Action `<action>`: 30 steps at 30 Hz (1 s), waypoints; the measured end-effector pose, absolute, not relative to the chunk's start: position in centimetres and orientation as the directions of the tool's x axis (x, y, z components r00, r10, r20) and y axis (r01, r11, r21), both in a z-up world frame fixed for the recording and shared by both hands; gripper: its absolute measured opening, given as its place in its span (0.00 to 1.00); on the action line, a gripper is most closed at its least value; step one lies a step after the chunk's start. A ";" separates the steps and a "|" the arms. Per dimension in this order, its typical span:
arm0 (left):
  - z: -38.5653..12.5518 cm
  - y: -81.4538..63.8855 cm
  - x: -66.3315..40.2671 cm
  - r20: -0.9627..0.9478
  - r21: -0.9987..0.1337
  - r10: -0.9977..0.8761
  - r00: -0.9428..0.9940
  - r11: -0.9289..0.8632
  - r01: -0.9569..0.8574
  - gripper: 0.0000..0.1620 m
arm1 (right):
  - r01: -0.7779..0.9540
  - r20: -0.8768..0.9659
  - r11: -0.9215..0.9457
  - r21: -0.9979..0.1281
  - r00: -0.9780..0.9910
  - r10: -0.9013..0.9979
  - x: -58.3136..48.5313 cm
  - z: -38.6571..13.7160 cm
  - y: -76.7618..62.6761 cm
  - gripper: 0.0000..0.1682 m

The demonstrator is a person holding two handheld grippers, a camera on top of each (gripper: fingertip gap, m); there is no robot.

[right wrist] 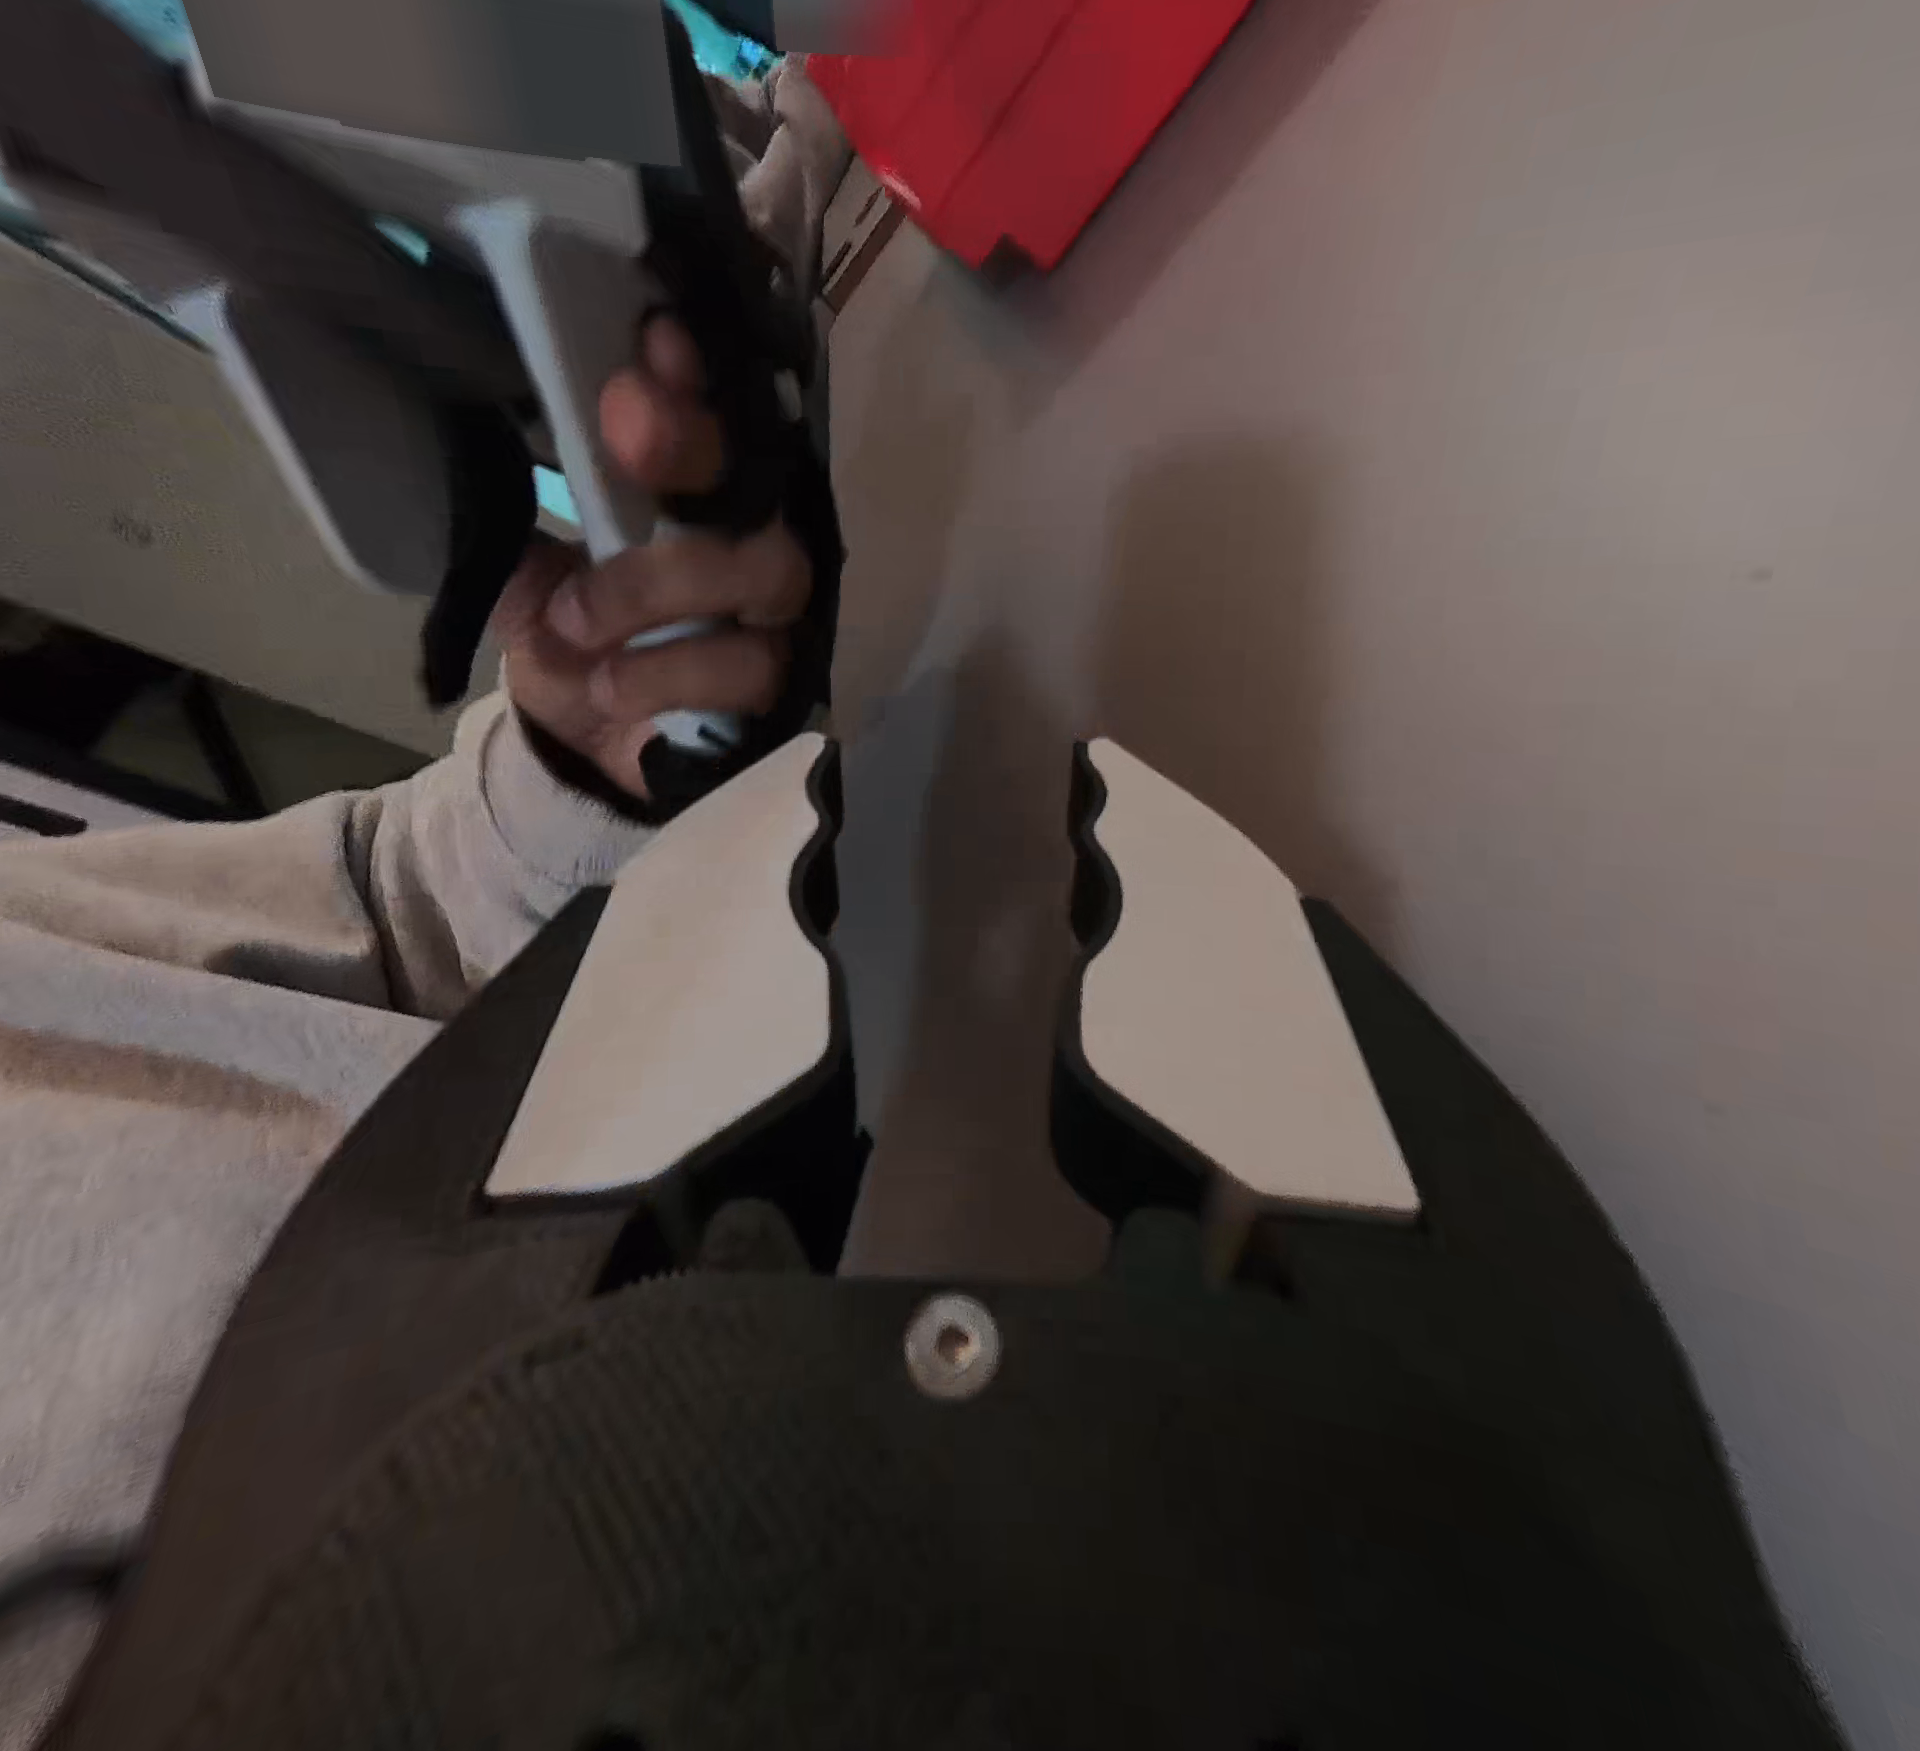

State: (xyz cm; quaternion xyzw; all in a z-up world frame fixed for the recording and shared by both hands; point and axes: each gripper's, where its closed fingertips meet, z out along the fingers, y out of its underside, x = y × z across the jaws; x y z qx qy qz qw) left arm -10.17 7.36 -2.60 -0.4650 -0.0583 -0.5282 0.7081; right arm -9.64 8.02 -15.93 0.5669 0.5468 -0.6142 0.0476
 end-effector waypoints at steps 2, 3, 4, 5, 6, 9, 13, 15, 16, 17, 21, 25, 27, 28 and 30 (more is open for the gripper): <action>-2.3 6.5 -12.1 0.570 -0.553 -0.691 0.444 0.076 0.829 0.14 | 0.679 -0.710 -0.346 -0.647 -0.373 0.597 -9.5 -16.2 7.3 0.24; -2.2 6.2 -12.8 0.571 -0.533 -0.698 0.433 0.087 0.842 0.13 | 0.679 -0.691 -0.328 -0.656 -0.367 0.622 -9.6 -16.4 7.4 0.23; -2.1 5.9 -13.1 0.564 -0.528 -0.706 0.427 0.088 0.844 0.14 | 0.677 -0.675 -0.319 -0.663 -0.358 0.645 -9.6 -16.7 7.7 0.24; -1.7 5.5 -13.5 0.551 -0.508 -0.718 0.425 0.115 0.854 0.14 | 0.671 -0.665 -0.324 -0.667 -0.340 0.665 -9.8 -16.9 8.2 0.24; -1.3 5.0 -14.4 0.544 -0.456 -0.733 0.409 0.151 0.877 0.14 | 0.666 -0.667 -0.348 -0.660 -0.306 0.679 -10.0 -17.2 9.0 0.23; -1.3 4.3 -15.7 0.550 -0.407 -0.744 0.380 0.158 0.900 0.14 | 0.587 -0.714 -0.497 -0.639 -0.212 0.667 -10.7 -16.3 12.2 0.24; -2.1 4.7 -16.5 0.585 -0.433 -0.680 0.442 0.199 0.879 0.14 | 0.363 -0.718 -0.622 -0.694 -0.279 0.638 -10.6 -11.7 15.6 0.27; -2.8 5.4 -16.2 0.602 -0.496 -0.622 0.501 0.200 0.845 0.13 | 0.261 -0.646 -0.592 -0.763 -0.337 0.685 -10.2 -9.5 15.6 0.26; -3.3 5.8 -15.8 0.607 -0.535 -0.589 0.534 0.194 0.822 0.14 | 0.214 -0.601 -0.563 -0.798 -0.356 0.716 -10.0 -8.7 15.2 0.26; -3.8 6.3 -15.4 0.610 -0.570 -0.560 0.561 0.182 0.801 0.14 | 0.177 -0.556 -0.532 -0.828 -0.371 0.744 -9.8 -8.1 14.7 0.27; -5.0 7.9 -12.9 0.597 -0.667 -0.506 0.623 0.119 0.736 0.14 | 0.103 -0.496 -0.504 -0.858 -0.425 0.758 -9.4 -6.7 12.4 0.31; -6.0 9.4 -9.8 0.551 -0.761 -0.487 0.678 0.042 0.648 0.13 | 0.144 -0.596 -0.611 -0.778 -0.474 0.648 -9.5 -6.2 11.4 0.41; -6.4 9.9 -8.3 0.516 -0.803 -0.491 0.702 0.011 0.597 0.13 | 0.142 -0.607 -0.621 -0.771 -0.461 0.647 -9.5 -6.2 11.5 0.36; -6.6 10.0 -7.8 0.498 -0.821 -0.493 0.714 -0.002 0.571 0.13 | 0.144 -0.601 -0.613 -0.777 -0.458 0.655 -9.4 -6.2 11.6 0.26; -7.1 10.4 -7.2 0.464 -0.856 -0.471 0.751 -0.020 0.516 0.13 | 0.169 -0.584 -0.587 -0.792 -0.492 0.646 -8.9 -6.0 11.3 0.16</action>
